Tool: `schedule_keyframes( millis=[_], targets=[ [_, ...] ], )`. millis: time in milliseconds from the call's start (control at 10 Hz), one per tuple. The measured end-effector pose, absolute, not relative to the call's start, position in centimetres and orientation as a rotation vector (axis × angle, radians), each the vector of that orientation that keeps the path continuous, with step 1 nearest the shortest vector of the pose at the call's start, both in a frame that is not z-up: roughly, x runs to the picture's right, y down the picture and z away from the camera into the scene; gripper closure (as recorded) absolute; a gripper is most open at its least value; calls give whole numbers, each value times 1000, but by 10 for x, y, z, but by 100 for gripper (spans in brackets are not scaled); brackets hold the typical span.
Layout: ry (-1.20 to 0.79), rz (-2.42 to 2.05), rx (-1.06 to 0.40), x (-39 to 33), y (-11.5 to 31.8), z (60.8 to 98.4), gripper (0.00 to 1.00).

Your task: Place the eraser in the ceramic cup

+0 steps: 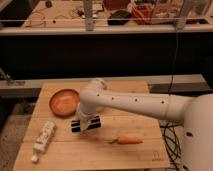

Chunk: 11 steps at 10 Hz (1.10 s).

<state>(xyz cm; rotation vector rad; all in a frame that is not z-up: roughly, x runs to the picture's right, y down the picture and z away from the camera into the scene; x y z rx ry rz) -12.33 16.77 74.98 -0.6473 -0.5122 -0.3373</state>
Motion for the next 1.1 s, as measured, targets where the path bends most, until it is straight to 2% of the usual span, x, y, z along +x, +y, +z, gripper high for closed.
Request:
schedule_keyframes(
  millis=[1100],
  targets=[
    [-598,-353,-630,-138,123,746,97]
  ],
)
